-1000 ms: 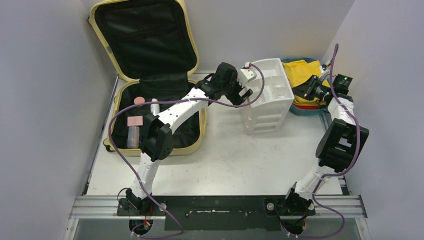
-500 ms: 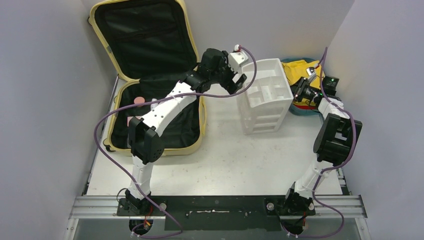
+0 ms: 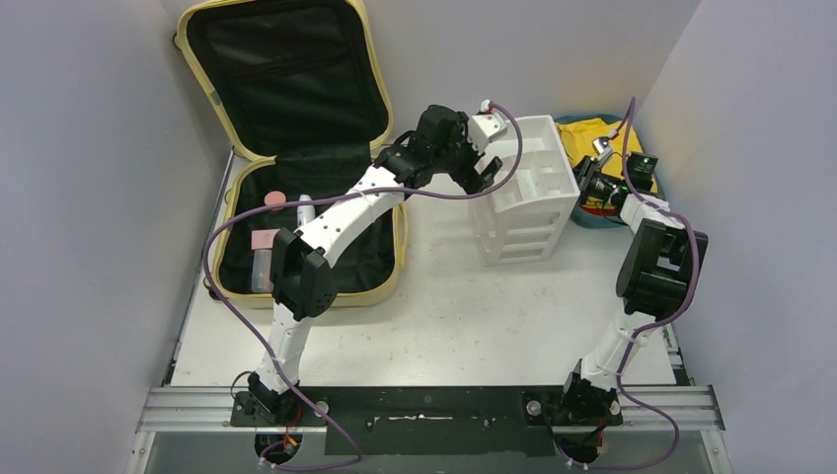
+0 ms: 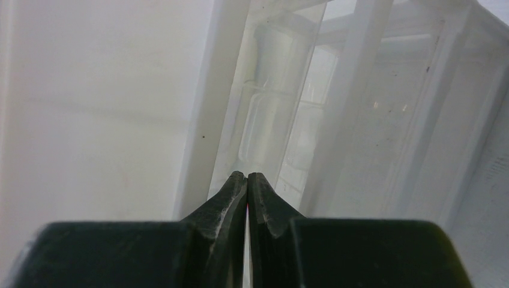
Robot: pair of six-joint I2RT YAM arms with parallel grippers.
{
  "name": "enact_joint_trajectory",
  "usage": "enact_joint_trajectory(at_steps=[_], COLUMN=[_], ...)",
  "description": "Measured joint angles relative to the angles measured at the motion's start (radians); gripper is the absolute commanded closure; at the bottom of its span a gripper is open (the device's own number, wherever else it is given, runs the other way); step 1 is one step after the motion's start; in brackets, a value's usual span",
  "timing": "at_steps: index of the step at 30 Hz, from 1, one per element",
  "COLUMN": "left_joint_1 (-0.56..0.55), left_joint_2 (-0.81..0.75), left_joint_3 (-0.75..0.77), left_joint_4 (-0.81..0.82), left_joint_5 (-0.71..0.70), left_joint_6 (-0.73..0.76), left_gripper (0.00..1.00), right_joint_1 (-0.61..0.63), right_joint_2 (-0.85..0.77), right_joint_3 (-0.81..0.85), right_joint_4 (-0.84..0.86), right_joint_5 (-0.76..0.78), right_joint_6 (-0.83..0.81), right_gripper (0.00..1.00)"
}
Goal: Open, take out, and arrange the luggage
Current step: Adjust the storage box at the center of the board.
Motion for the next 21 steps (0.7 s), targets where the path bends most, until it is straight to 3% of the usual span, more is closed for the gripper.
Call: enact_joint_trajectory(at_steps=[9,16,21], left_joint_1=[-0.01,-0.015,-0.024], left_joint_2=[0.016,0.023,0.023], left_joint_3=[0.021,0.024,0.024], left_joint_4=[0.0,-0.003,-0.007], left_joint_5=[-0.002,-0.005,-0.02], left_joint_6=[0.0,0.0,0.0], left_gripper=[0.03,0.03,0.03], right_joint_1=[0.046,0.087,0.071], right_joint_2=[0.056,0.156,0.158], right_joint_3=[0.036,0.264,0.285], right_joint_4=[-0.044,-0.381,-0.488], right_joint_5=[-0.027,-0.034,-0.034], right_joint_6=[-0.021,-0.275,-0.349], right_gripper=[0.95,0.94,0.9])
